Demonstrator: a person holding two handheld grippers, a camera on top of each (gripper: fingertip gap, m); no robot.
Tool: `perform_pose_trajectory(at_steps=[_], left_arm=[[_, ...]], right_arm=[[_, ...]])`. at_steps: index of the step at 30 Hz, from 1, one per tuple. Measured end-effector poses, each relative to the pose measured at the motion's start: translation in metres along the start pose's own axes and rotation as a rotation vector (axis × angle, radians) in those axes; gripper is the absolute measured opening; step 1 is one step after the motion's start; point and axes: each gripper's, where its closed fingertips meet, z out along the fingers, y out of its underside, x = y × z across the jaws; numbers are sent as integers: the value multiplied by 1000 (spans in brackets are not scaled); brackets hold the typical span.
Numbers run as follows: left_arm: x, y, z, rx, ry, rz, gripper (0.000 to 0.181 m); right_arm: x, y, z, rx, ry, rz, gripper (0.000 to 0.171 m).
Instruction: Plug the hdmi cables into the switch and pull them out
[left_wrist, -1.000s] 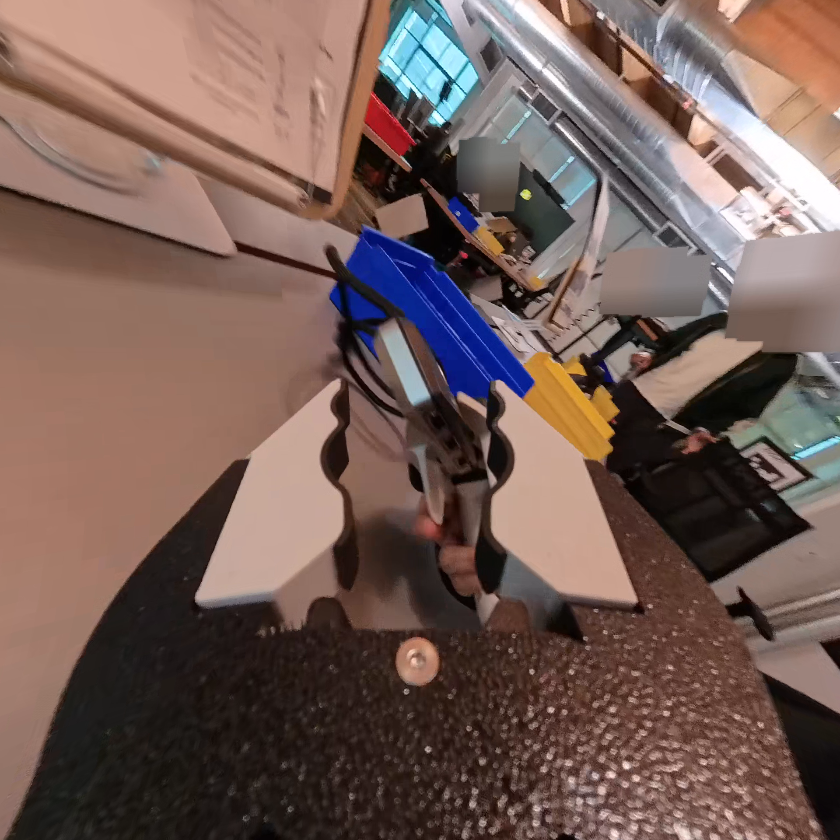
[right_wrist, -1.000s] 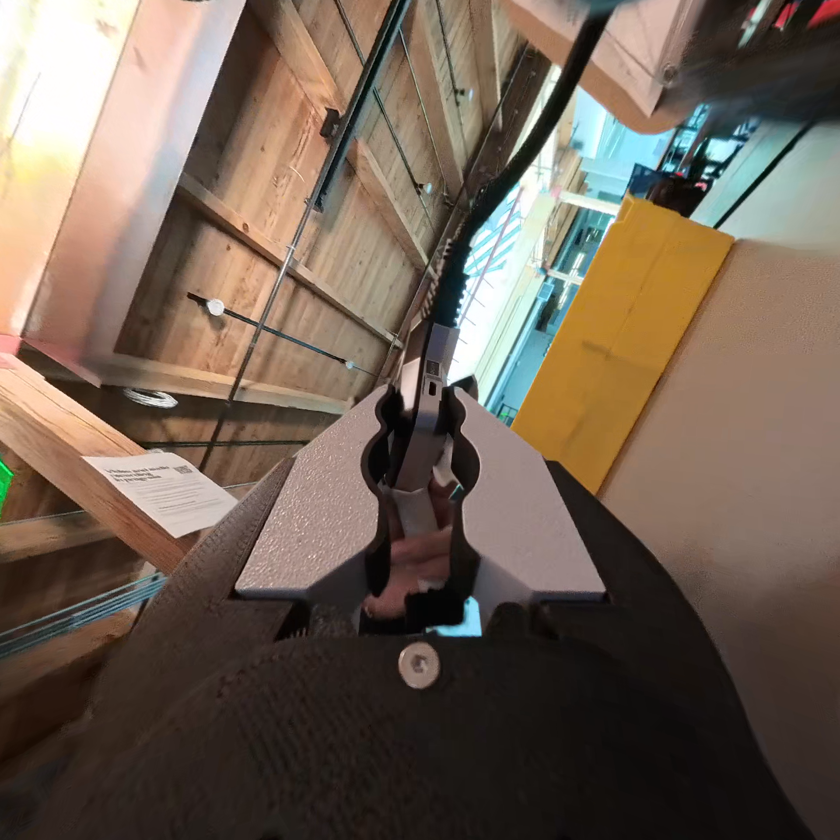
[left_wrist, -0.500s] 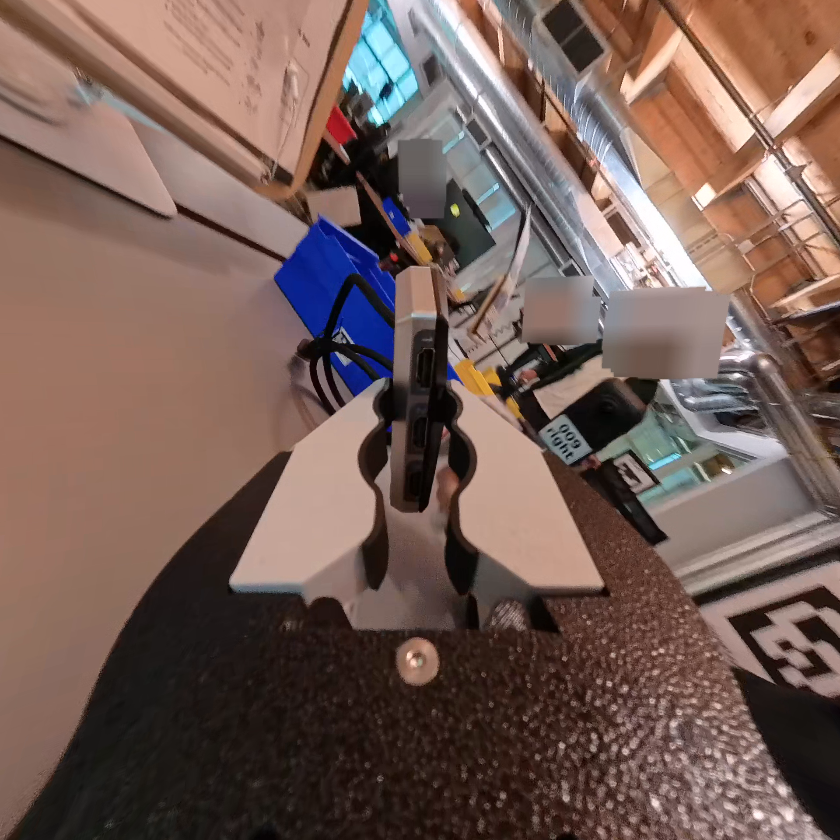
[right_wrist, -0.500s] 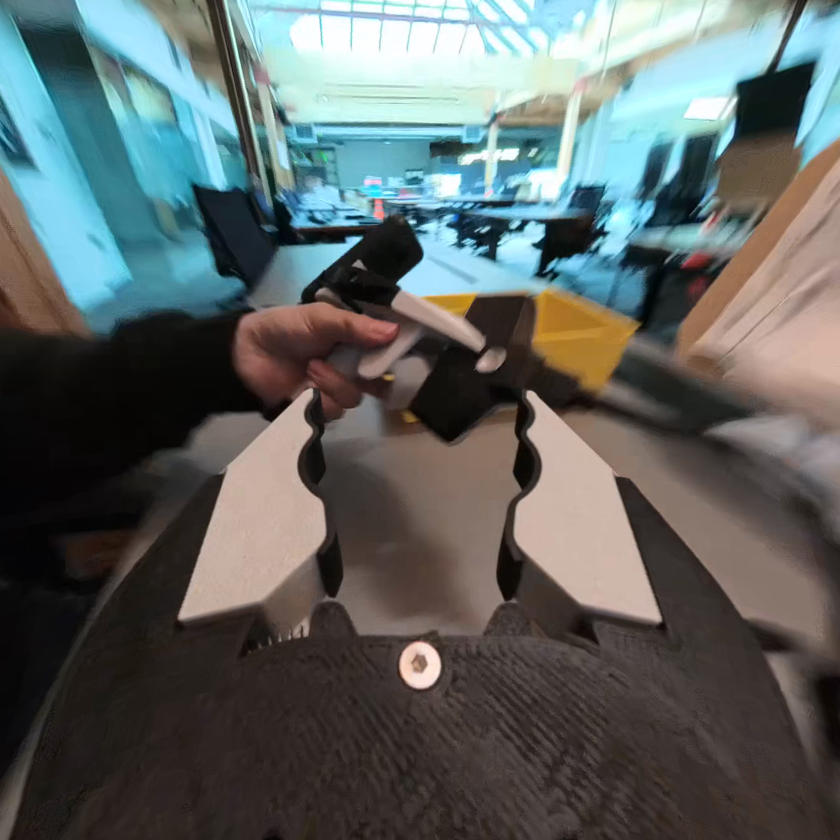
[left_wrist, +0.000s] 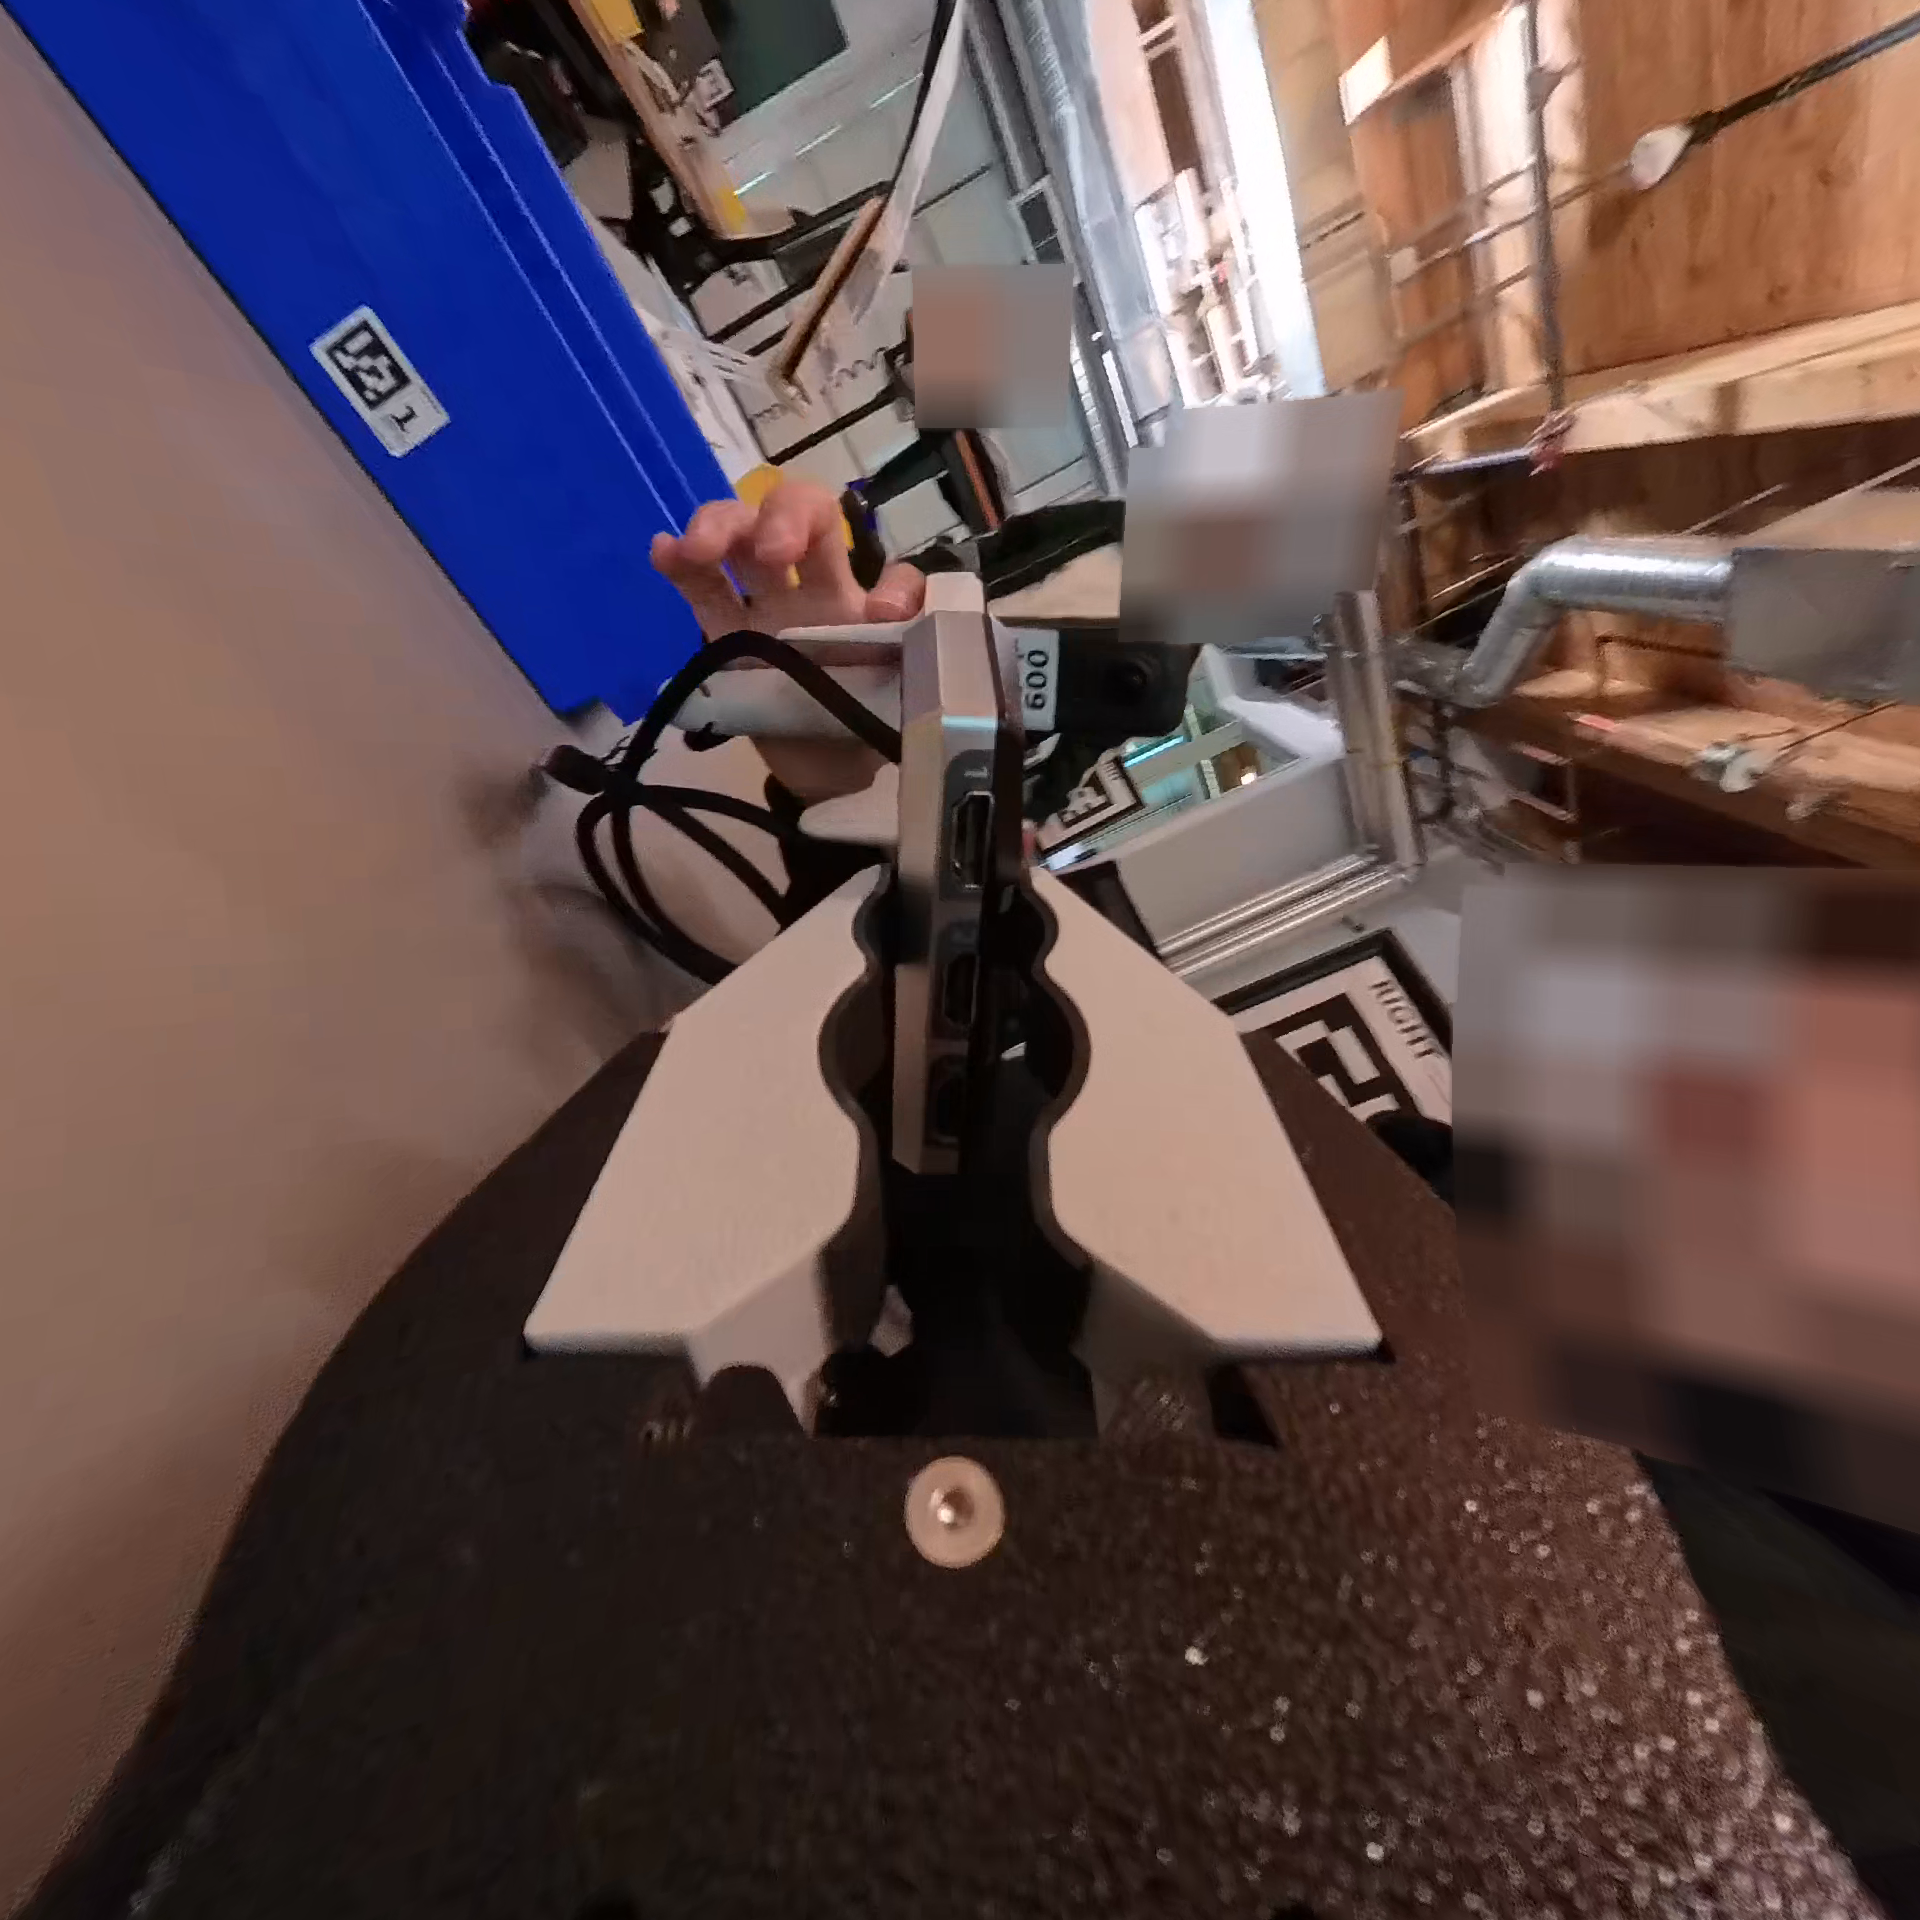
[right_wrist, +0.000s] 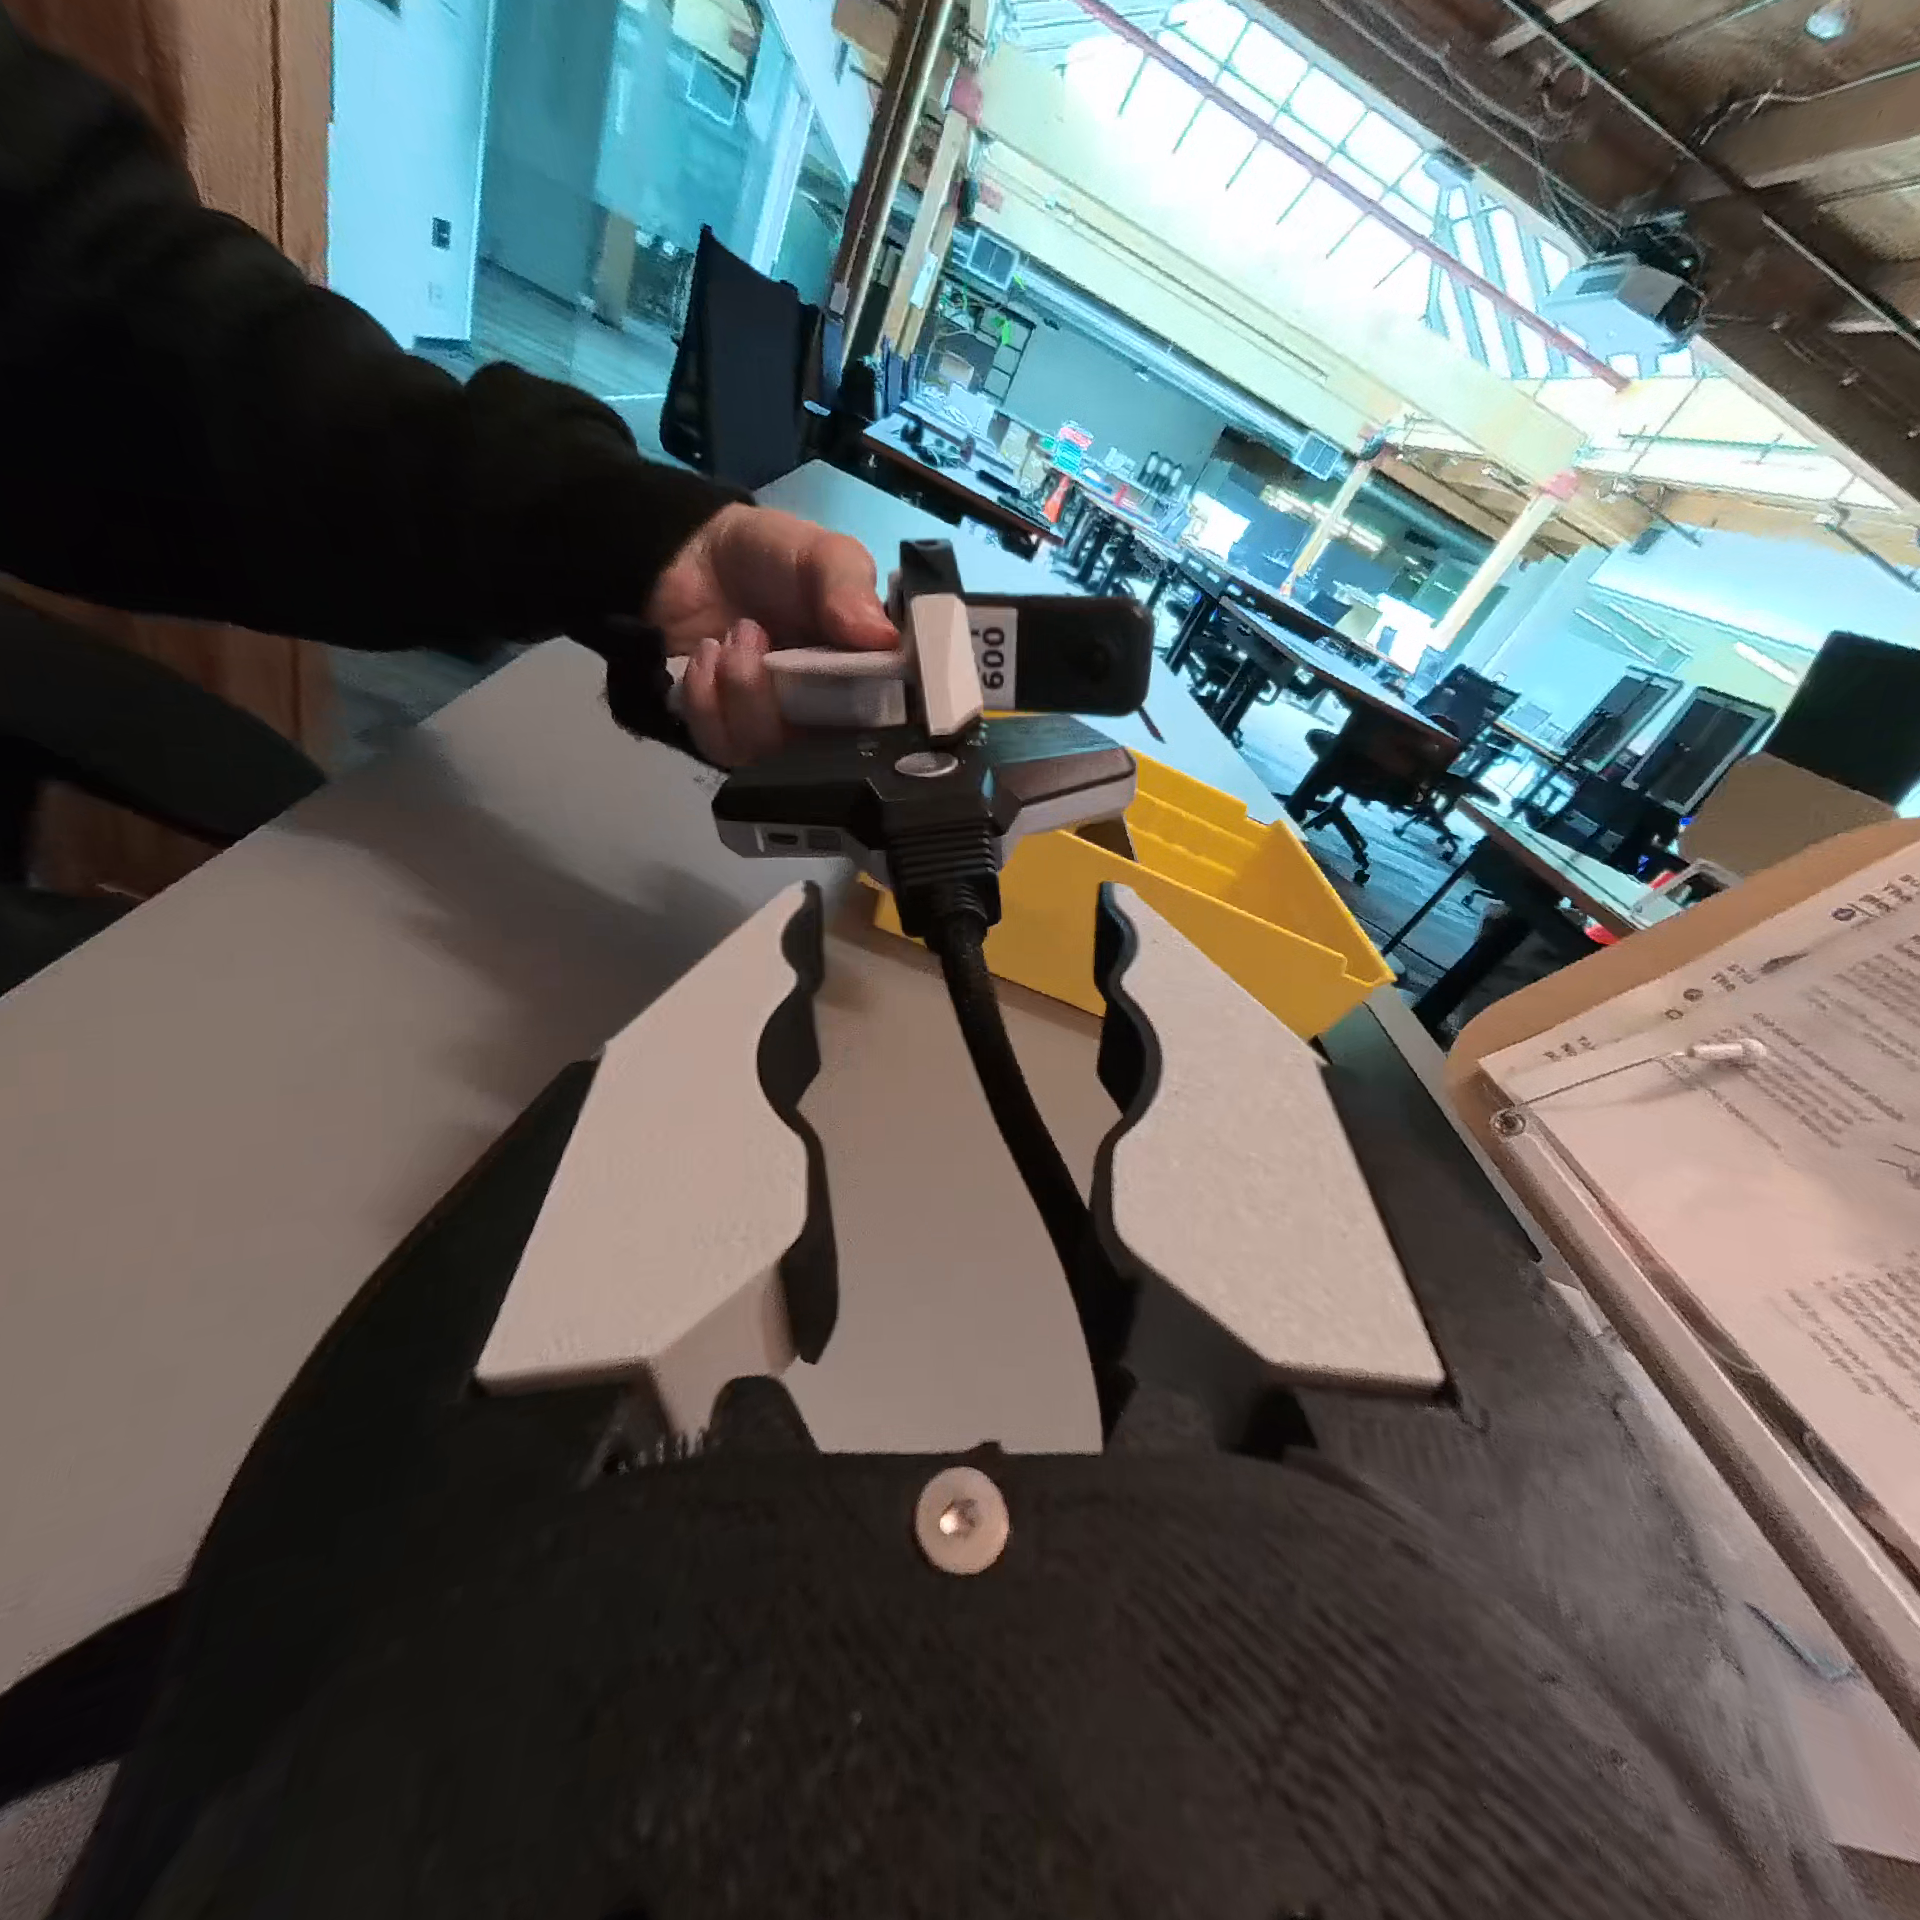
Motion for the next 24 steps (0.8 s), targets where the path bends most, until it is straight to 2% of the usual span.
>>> perform_pose_trajectory(at_steps=[2,4,8,12,18,20,22,24], left_arm=[[-5,1,5,2,24,-17,19],[-11,2,10,7,26,-31,19],[-14,9,22,-10,54,-47,19],[-17,12,21,-22,39,-32,19],[-13,18,18,-41,34,-22,19],[-9,19,18,-47,48,-15,19],[-6,22,18,-57,65,-11,19],[-6,22,18,-45,86,-26,19]], right_arm=[[-4,6,0,-7,2,12,60],[-6,11,0,-3,16,-4,61],[-14,3,4,90,14,-29,29],[-16,7,0,114,15,3,28],[-21,19,1,42,5,2,32],[-19,24,1,11,36,-19,28],[-28,18,-1,52,-22,-8,19],[-29,16,0,71,-4,-6,19]])
